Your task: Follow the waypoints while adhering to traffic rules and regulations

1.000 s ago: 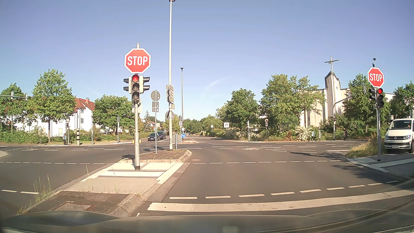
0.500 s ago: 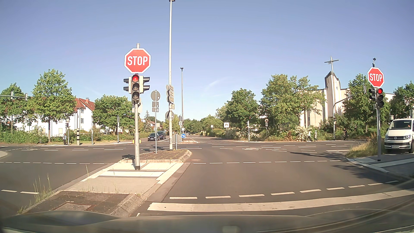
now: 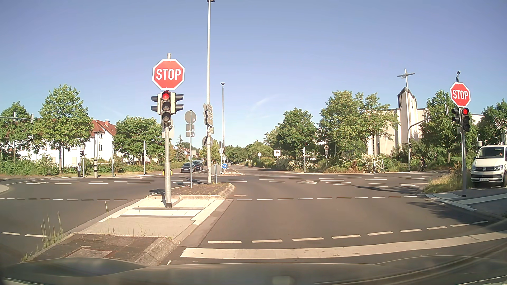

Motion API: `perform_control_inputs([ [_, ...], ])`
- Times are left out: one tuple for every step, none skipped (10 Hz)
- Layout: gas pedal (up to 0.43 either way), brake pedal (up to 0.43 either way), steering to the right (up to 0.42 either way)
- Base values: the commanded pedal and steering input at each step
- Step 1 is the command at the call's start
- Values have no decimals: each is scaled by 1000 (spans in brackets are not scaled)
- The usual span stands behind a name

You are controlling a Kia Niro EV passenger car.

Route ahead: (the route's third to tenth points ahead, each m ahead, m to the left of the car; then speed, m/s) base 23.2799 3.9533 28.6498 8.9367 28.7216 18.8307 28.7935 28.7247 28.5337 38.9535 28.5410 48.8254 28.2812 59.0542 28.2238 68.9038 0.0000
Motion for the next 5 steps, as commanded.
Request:
perform_control_inputs([
  [0,305,12],
  [0,305,12],
  [0,305,12],
  [0,305,12],
  [0,311,12],
])
